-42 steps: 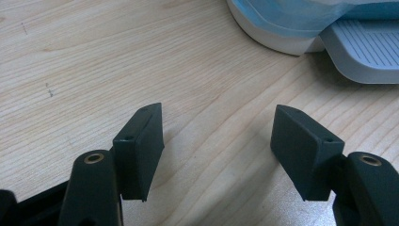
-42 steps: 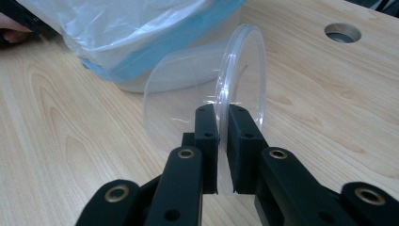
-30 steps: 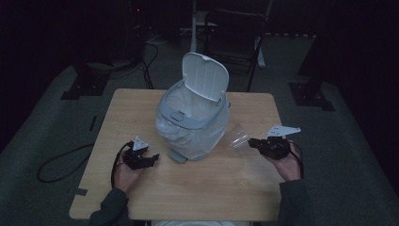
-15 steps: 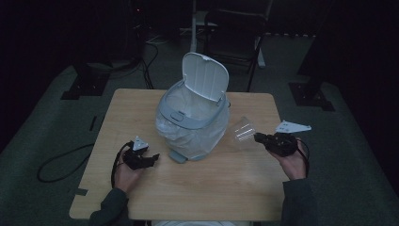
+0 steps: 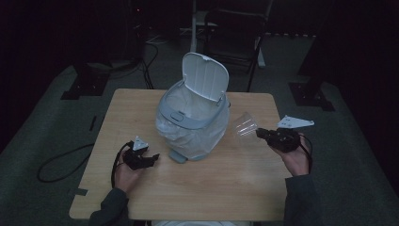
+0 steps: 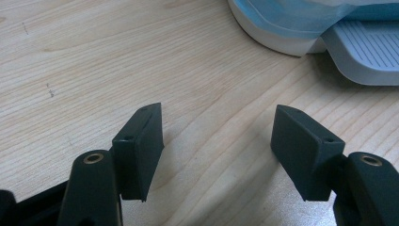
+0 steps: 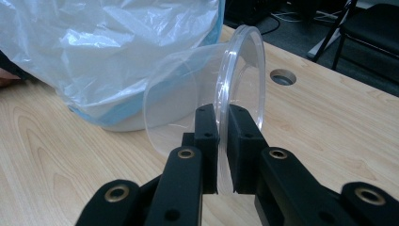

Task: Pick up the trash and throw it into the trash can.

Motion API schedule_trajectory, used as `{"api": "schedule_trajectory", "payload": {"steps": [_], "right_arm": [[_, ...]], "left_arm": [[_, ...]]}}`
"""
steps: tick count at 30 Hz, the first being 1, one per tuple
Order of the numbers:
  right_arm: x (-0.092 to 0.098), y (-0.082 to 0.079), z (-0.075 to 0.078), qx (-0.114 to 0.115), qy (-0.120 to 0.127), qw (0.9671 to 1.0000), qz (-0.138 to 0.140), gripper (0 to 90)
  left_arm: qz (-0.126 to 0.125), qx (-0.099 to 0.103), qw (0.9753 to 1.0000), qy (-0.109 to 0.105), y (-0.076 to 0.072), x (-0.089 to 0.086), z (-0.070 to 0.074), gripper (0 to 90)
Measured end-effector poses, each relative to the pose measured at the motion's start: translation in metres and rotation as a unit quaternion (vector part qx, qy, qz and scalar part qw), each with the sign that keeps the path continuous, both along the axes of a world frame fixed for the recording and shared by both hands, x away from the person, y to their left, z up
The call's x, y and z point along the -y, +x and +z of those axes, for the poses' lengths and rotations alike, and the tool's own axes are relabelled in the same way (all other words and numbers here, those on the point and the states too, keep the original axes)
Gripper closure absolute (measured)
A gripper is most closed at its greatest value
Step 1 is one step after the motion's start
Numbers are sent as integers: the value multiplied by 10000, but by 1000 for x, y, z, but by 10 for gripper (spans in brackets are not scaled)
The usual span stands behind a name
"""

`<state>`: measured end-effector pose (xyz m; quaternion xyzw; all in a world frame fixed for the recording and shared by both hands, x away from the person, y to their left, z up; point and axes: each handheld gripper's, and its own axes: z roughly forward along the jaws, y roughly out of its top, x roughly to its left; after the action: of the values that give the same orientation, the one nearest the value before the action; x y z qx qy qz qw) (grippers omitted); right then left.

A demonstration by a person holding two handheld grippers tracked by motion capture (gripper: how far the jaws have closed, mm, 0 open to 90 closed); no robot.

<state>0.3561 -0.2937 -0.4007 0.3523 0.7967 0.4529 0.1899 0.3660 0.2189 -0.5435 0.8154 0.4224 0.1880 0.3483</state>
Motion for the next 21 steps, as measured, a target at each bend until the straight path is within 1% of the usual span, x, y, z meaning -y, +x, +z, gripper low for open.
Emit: {"api": "schedule_trajectory", "payload": {"steps": [4, 9, 15, 21], "right_arm": [[0, 1, 3, 26, -12, 10000, -18, 832], [3, 2, 8, 90, 92, 9999, -98, 832], [6, 2, 13, 117, 121, 9998, -133, 832], [9, 2, 26, 209, 126, 9996, -146, 832]], "left_arm": [[5, 2, 10000, -6, 0, 0, 0, 358], [6, 5, 10000, -6, 0, 0, 0, 358], [5, 5, 10000, -7, 0, 0, 0, 358], [18, -2, 10000, -10, 0, 0, 0, 358]]}}
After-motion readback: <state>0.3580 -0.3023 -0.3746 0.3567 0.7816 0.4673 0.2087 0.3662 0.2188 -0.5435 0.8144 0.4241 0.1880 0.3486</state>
